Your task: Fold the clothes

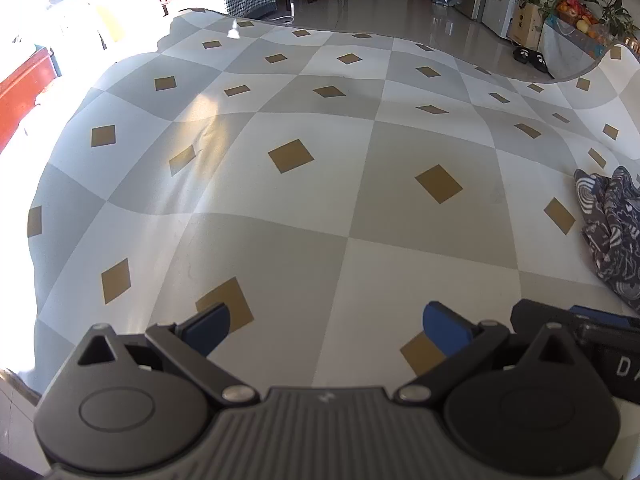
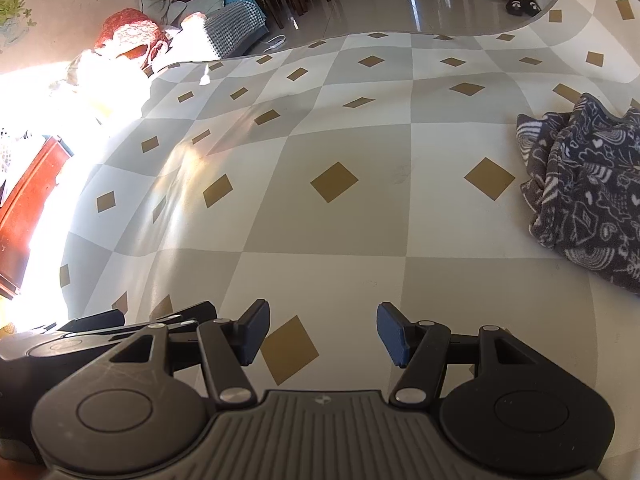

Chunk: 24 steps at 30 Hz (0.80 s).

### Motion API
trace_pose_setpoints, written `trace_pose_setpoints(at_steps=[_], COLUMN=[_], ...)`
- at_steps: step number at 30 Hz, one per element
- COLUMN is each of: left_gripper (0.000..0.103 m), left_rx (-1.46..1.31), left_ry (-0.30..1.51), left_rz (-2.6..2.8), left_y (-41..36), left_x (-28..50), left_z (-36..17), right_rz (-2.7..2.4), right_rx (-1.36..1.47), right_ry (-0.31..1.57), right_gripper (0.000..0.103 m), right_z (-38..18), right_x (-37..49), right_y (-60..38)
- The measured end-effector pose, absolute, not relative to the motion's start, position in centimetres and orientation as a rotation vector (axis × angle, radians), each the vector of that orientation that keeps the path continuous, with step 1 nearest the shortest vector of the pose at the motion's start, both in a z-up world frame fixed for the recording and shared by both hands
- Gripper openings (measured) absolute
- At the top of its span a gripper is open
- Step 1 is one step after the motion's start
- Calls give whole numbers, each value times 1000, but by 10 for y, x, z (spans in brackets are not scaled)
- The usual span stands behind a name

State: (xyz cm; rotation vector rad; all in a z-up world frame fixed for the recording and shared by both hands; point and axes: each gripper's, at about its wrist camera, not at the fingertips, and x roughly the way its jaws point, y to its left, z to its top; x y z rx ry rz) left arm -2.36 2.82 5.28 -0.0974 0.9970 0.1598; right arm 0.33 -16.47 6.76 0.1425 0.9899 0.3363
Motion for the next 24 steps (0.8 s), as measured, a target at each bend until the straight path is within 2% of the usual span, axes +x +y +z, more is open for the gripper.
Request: trace_pose_setpoints(at_steps=[24], left_gripper=[103], left_rx=[-76], left_ry=[1112], left_rz=[95], left_y=[-5], left_x=[3], left_z=[9], right_rz=[197], right_rx=[116], right_ry=[1070], right_gripper=[59], right_z=[29], right_x=[29], right_y=[-196])
